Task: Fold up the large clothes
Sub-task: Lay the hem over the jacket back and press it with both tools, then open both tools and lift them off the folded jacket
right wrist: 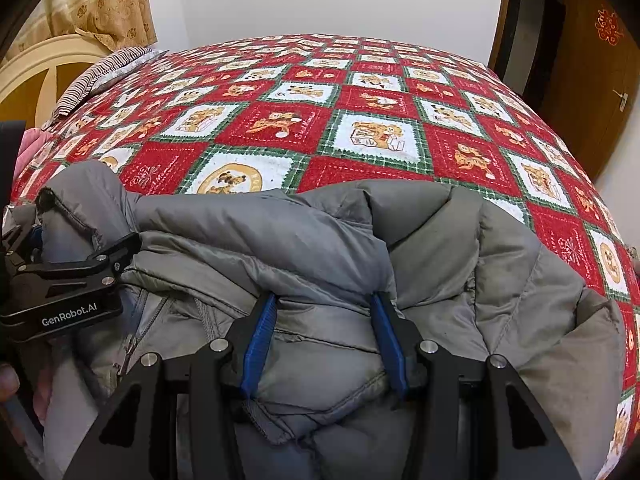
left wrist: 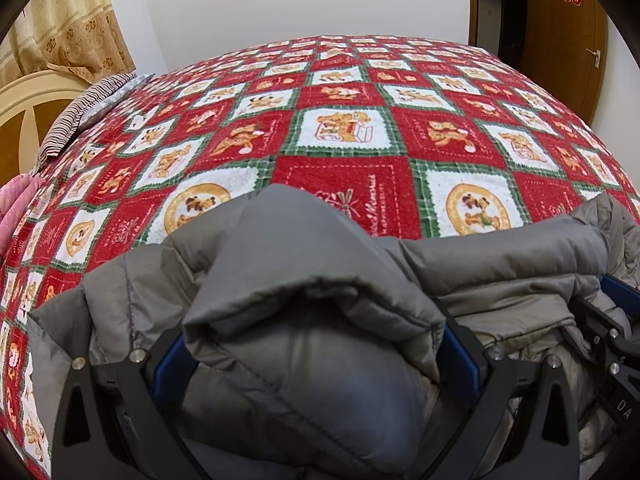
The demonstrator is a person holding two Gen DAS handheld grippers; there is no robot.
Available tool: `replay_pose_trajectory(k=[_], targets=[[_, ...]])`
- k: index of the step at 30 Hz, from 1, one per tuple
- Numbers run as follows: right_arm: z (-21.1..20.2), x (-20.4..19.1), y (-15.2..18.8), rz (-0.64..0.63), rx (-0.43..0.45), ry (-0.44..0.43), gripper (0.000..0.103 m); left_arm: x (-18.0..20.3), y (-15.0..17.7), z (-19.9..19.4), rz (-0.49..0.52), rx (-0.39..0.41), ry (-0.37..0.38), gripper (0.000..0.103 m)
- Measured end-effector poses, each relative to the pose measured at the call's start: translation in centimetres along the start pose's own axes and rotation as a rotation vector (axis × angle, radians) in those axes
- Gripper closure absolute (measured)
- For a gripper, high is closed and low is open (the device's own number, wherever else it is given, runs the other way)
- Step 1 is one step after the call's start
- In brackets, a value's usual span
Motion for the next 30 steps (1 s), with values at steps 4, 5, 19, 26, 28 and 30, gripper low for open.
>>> replay_pose_trajectory(k=[4,5,19,26,28,30], targets=[[0.0,0.0,0.0,0.000,0.001,0.001,0.053,0.0,0.0,0.0,0.000,-0.001,0.002,0.000],[0.0,0.0,0.0,0.000,0.001,0.000,0.053,0.1,-0.1,0.0,0.000,-0.001,0.002,0.000],[0.2,-0.8,-0.4,-0.049,-0.016,0.054,0.052,0.6,-0.7,-0.4,0.050,-0.012,-0.072,0.000],[-5.8,2.4,-0.5,0.026,0.049,0.006,0.030,-2.5,-0.6,-9.6,0.018,0.108,-0.073,0.000],[-8.5,4.0,0.6,0.039,0.067,-0.004,0.029,-3.5,1.1,-11.9,0.035,0.101,-0.091,0.000],[-10.6,5.5,2.5,0.068,0.037,-0.030,0.029,-5.2,5.2,-15.1,0.046,0.119,-0.082,0.000]])
Point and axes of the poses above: each gripper's, at about its wrist camera, not at the fingertips, and z roughly the way its jaws point, x to its right, y to its underside, the point moved 4 cm from there along z, roughly the way its jaws point, and after that the axes turned 13 degrees about z, right-handed, at the moved point
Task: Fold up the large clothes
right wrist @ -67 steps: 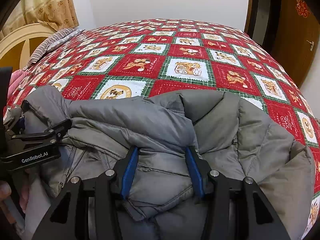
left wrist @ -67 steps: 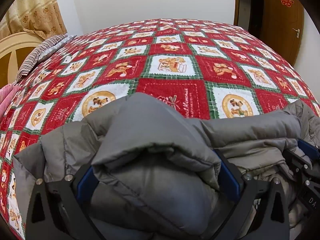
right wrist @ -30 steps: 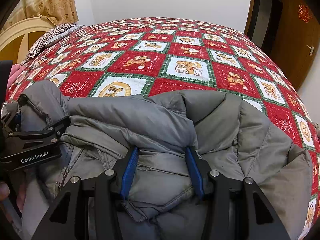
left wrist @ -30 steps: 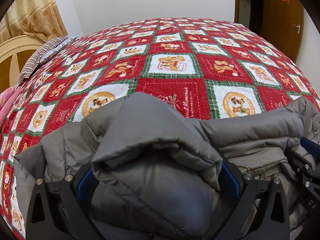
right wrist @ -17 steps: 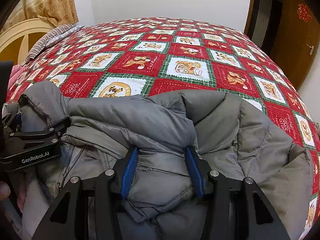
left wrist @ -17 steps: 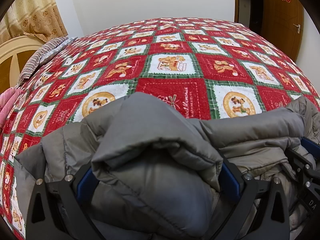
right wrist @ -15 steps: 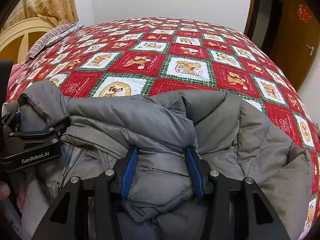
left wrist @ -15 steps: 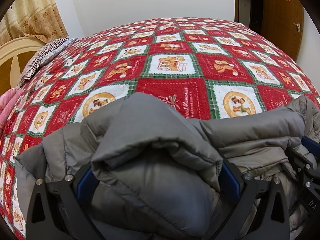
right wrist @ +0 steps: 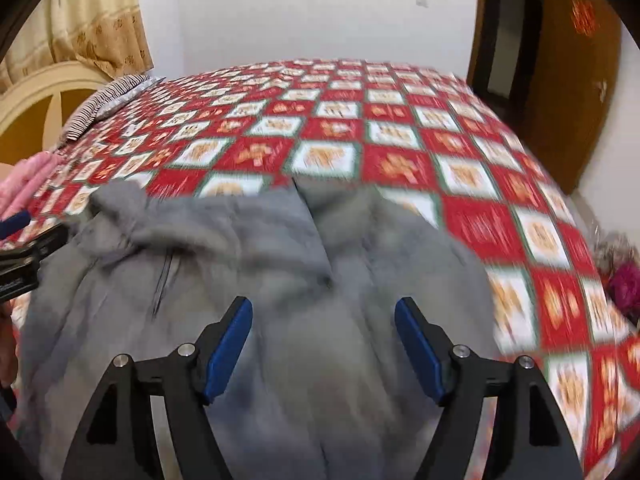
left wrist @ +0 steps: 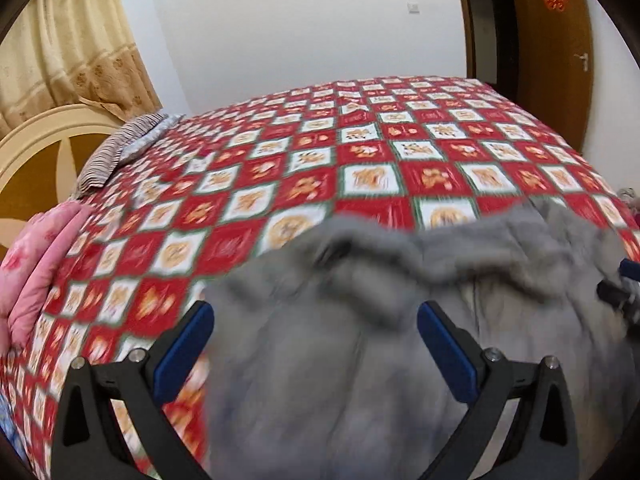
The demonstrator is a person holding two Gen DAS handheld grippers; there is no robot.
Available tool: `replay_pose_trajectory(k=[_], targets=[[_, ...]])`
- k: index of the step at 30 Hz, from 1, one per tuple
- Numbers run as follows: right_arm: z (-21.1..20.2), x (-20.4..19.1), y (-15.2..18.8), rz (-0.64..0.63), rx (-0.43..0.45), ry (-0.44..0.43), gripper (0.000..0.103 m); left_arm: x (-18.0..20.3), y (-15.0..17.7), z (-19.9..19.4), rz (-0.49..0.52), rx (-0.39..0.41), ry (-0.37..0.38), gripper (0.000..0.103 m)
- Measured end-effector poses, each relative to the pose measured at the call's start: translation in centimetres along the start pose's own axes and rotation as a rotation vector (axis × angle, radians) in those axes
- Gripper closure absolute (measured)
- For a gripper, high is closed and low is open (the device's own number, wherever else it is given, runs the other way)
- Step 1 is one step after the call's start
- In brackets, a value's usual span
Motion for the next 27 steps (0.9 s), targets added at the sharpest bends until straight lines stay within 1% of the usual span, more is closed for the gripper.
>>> replay_pose_trajectory(k=[1,2,3,4,5,6,7,8,9,11,13,15,16,19,20,26,27], targets=[[-1.4,1.1,1.5,0.022,-0.025,-0.026,0.029,-0.5,2.0,-1.2,0.019,-0.005,0.003,0.000],[-2.5,1.8,3.1,0.031,-0.051,-0.032,0.029,-1.1,4.2,-2.3,0.036,-0.018,0.002,0.000],[-3.4,2.1,4.6,0.032,-0.068,-0.026,0.029,-1.3,6.6,-3.4,0.049,-0.033,0.006,0.000],[-5.0,2.9,6.9,0.027,-0.082,-0.022,0.029,-1.4,7.9,-3.7,0.058,-0.047,0.007,0.000],[-5.8,3.0,8.2,0.023,-0.085,-0.023,0.029,-1.7,10.1,-4.5,0.064,-0.065,0.007,0.000],[-7.2,3.6,10.5,0.017,-0.091,-0.021,0.029,-2.1,13.0,-5.5,0.061,-0.085,0.014,0.000],[-8.2,4.0,12.2,0.007,-0.099,-0.017,0.029,-2.2,14.2,-5.9,0.059,-0.099,0.013,0.000],[-8.8,4.2,13.4,0.001,-0.102,-0.010,0.029,-2.5,16.7,-6.8,0.049,-0.120,0.012,0.000],[-9.9,4.8,15.3,-0.005,-0.102,0.011,0.029,-2.3,18.0,-7.3,0.043,-0.128,0.013,0.000],[-11.3,5.4,18.0,-0.015,-0.097,0.029,0.029,-2.2,20.9,-8.7,0.035,-0.145,-0.014,0.000],[-12.8,6.0,20.2,-0.011,-0.080,0.056,0.029,-1.7,22.9,-10.2,0.033,-0.145,-0.022,0.000],[-14.1,6.8,22.1,0.019,-0.071,0.047,0.029,-1.5,23.9,-11.7,0.032,-0.125,-0.054,0.000],[-14.7,7.1,22.9,0.041,-0.068,0.039,0.029,-1.5,24.3,-12.3,0.030,-0.118,-0.058,0.000],[-16.2,7.4,25.3,0.073,-0.056,0.021,0.029,-1.1,25.8,-13.7,0.023,-0.119,-0.031,0.000],[-16.6,7.4,25.9,0.077,-0.053,0.017,0.029,-1.1,26.3,-14.0,0.013,-0.121,-0.029,0.000],[-18.3,7.6,30.0,0.105,-0.047,-0.006,0.029,-1.3,29.8,-15.4,-0.045,-0.139,0.042,0.000],[-18.5,7.7,30.6,0.107,-0.046,-0.009,0.029,-1.3,30.4,-15.7,-0.048,-0.140,0.041,0.000]])
Point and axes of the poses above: each gripper's, at about its wrist camera, not at the fingertips, and z roughly the way its jaws point, x to its right, y to its underside, the point moved 4 cm from there along z, roughly the way its jaws point, and after that the axes turned 13 degrees about z, right-handed, at the moved point
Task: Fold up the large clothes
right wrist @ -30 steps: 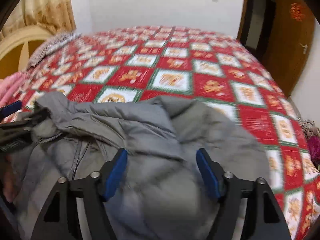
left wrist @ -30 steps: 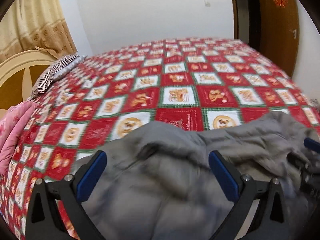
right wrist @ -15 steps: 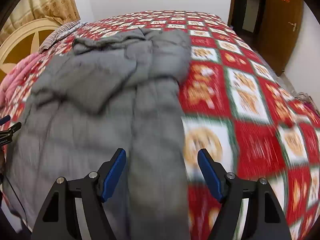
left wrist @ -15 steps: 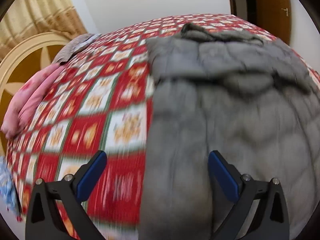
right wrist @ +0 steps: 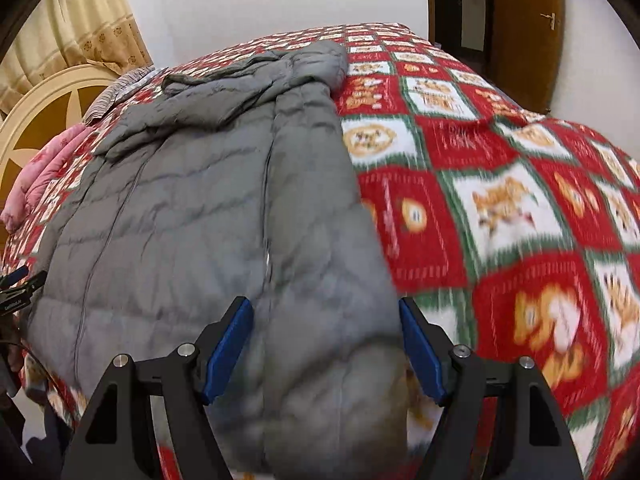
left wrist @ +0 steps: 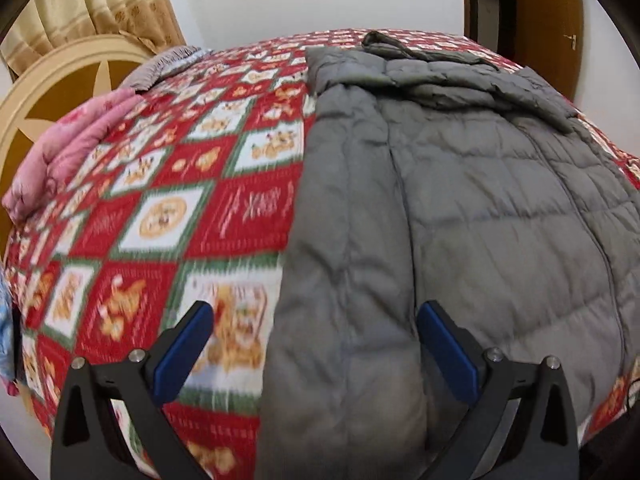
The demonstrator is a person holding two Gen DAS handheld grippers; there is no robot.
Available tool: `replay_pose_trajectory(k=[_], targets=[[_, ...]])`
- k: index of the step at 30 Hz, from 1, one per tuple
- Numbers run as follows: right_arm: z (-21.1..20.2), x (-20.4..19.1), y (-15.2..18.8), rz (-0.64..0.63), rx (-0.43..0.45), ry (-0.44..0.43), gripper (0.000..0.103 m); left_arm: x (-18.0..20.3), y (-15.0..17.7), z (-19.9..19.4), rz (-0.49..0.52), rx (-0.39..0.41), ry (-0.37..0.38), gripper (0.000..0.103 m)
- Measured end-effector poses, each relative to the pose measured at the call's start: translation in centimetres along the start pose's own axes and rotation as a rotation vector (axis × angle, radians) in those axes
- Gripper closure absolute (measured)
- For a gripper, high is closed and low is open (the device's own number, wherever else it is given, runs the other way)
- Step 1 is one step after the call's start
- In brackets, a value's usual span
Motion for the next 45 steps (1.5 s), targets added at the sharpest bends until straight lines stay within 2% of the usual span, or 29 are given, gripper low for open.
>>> replay_pose_trajectory(k=[3,5,7,8,9,10,11,12,13,15,17,19,23,24,26,30,34,36,38,45], targets=[[-0.8,0.3,1.7,-0.007,0.015,-0.009,0.029,-0.4,1.3,-0.8,-0.013,0.023,-0.022,0.000],[-1.1,0.5,2.4,-0.003,0.021,-0.020,0.030,-0.6,1.9,-1.0,-0.037,0.025,0.000,0.000],[-1.4,0.7,3.0,0.004,0.031,-0.031,0.035,-0.7,2.2,-0.6,-0.074,0.015,0.043,0.000],[-1.5,0.7,3.1,0.006,0.034,-0.035,0.041,-0.6,2.2,-0.5,-0.083,0.016,0.062,0.002],[-1.6,0.7,3.2,0.011,0.034,-0.048,0.052,-0.5,2.2,-0.4,-0.089,0.016,0.088,0.010],[-1.7,0.6,3.3,0.015,0.030,-0.067,0.056,-0.2,2.3,-0.4,-0.089,0.020,0.108,0.014],[-1.8,0.4,3.4,0.015,0.028,-0.079,0.067,0.1,2.3,-0.6,-0.077,0.034,0.115,0.021],[-1.9,0.2,3.6,0.017,0.022,-0.103,0.077,0.6,2.3,-0.8,-0.056,0.048,0.130,0.037],[-2.0,0.1,3.6,0.019,0.019,-0.114,0.081,1.0,2.3,-1.0,-0.039,0.056,0.142,0.044],[-2.6,-0.3,3.8,0.019,0.025,-0.133,0.090,1.8,2.2,-1.8,-0.011,0.080,0.182,0.083],[-3.6,-0.6,3.9,0.011,0.043,-0.147,0.092,1.8,2.0,-2.9,0.002,0.112,0.147,0.088],[-5.0,-0.8,3.8,0.007,0.066,-0.172,0.093,1.5,1.8,-4.1,0.015,0.144,0.132,0.090],[-8.5,-1.1,3.6,-0.008,0.120,-0.205,0.094,0.4,1.4,-8.8,0.023,0.258,0.133,0.093],[-10.0,-1.3,3.6,-0.018,0.143,-0.216,0.094,0.0,1.2,-11.1,0.024,0.311,0.138,0.093],[-13.2,-1.6,3.1,-0.032,0.199,-0.241,0.094,-0.9,0.7,-14.6,0.018,0.400,0.148,0.093],[-20.2,-2.0,1.6,-0.039,0.333,-0.308,0.095,-2.9,-0.8,-20.5,-0.023,0.526,0.175,0.093],[-25.9,-2.4,0.1,-0.035,0.462,-0.382,0.095,-4.3,-2.7,-23.8,-0.043,0.607,0.181,0.093],[-26.4,-2.6,-1.2,-0.027,0.489,-0.380,0.095,-4.4,-4.4,-23.0,-0.031,0.608,0.167,0.092],[-25.2,-2.8,-2.9,-0.017,0.486,-0.375,0.095,-4.3,-6.3,-20.5,-0.021,0.576,0.152,0.092],[-13.6,-3.1,-11.0,0.047,0.411,-0.271,0.095,-4.2,-12.9,-7.3,-0.004,0.375,0.097,0.092]])
Point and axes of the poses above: each gripper's, at about its wrist camera, not at the fingertips, and z roughly the way its jaws point, x to its right, y to its underside, the point moved 4 cm from there along z, roughly the way its jaws point, and after that the axes turned 13 degrees about z, right-handed, at the moved point
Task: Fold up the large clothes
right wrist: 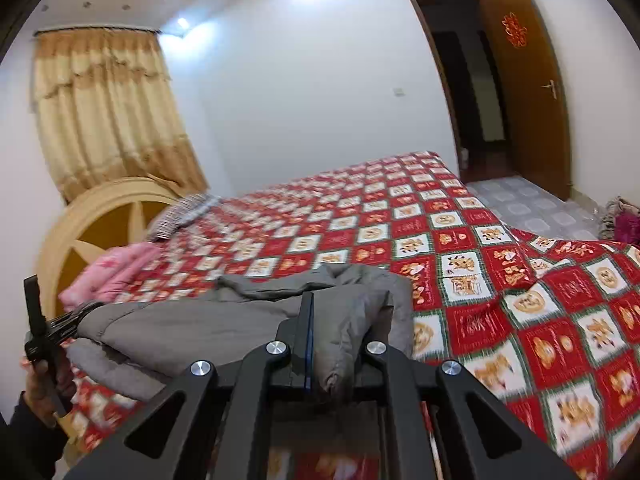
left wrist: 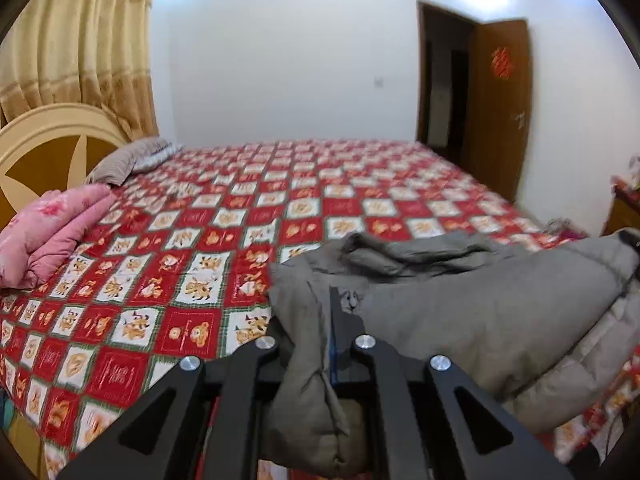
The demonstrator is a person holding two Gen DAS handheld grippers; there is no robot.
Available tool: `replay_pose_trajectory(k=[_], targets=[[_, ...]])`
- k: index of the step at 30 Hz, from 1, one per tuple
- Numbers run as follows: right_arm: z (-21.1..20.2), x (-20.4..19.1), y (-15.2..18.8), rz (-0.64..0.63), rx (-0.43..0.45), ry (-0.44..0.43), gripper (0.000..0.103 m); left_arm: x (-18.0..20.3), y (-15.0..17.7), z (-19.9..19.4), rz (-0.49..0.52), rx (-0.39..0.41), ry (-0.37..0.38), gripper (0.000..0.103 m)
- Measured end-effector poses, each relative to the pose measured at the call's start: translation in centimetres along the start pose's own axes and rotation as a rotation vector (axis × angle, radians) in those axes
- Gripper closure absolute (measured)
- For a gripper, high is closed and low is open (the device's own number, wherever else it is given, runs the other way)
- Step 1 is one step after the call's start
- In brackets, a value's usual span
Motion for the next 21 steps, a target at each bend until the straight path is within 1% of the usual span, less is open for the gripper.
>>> replay_pose_trajectory(k=[1,2,3,4,5,7,8,9,10,11,12,13,14,16,18,19,21], targets=[[1.5,0.2,-0.2,0.001,-0.008,0.010,0.095,-0.1,-0.1,1.3,0.000,-0.010,-0.003,0.092],[2.8,0.5,-0.5,0.002,-0.014,0.023,0.095,-0.2,-0.2,2.7,0.001,-0.029,-0.004,0.090],[4.7,0.7,-0.9,0.006,-0.024,0.044,0.095,-0.3,-0.3,3.8,-0.003,-0.052,-0.014,0.087],[6.0,0.9,-1.3,-0.001,-0.030,0.055,0.095,-0.5,-0.4,5.1,-0.012,-0.084,-0.016,0.086],[6.9,1.1,-1.5,-0.006,-0.033,0.065,0.095,-0.4,-0.4,5.6,-0.016,-0.095,-0.015,0.085],[9.5,1.6,-2.1,-0.008,-0.047,0.091,0.095,-0.4,-0.8,7.1,-0.006,-0.126,-0.045,0.078],[10.6,2.0,-2.4,-0.004,-0.052,0.101,0.095,-0.6,-1.1,7.3,-0.003,-0.130,-0.071,0.061],[11.6,2.5,-2.5,0.006,-0.060,0.108,0.095,-1.0,-1.4,7.4,-0.007,-0.117,-0.110,0.026],[12.6,3.0,-2.6,0.019,-0.074,0.111,0.095,-1.5,-1.8,7.2,-0.020,-0.098,-0.158,0.007],[13.4,3.5,-2.7,0.027,-0.085,0.111,0.095,-2.1,-2.2,6.8,-0.042,-0.057,-0.196,0.000],[14.5,4.1,-2.7,0.039,-0.094,0.114,0.094,-2.7,-2.5,6.6,-0.057,-0.032,-0.210,0.000],[14.9,4.4,-2.7,0.046,-0.094,0.114,0.094,-3.1,-2.7,6.6,-0.070,-0.024,-0.219,0.000],[15.7,4.8,-2.7,0.055,-0.093,0.109,0.093,-3.2,-2.9,6.8,-0.075,-0.030,-0.225,0.000],[17.3,5.3,-2.7,0.053,-0.099,0.131,0.088,-3.4,-2.9,7.7,-0.081,-0.050,-0.254,0.000],[18.7,5.4,-2.9,0.054,-0.105,0.155,0.076,-3.4,-2.9,8.9,-0.087,-0.084,-0.303,0.000],[19.5,5.4,-3.2,0.067,-0.108,0.155,0.072,-3.6,-3.0,9.5,-0.098,-0.098,-0.318,0.000],[20.5,5.2,-3.9,0.084,-0.102,0.145,0.057,-4.4,-3.5,10.8,-0.164,-0.128,-0.323,0.000]])
Point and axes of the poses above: each gripper's, at about its wrist camera, not at the fingertips, and z roughly the way its jaws point, x to its right, y to its underside, the point moved 4 cm from there along z, roughly the way its jaws point, and after that the axes turned 13 degrees about z, right-handed, at the moved point
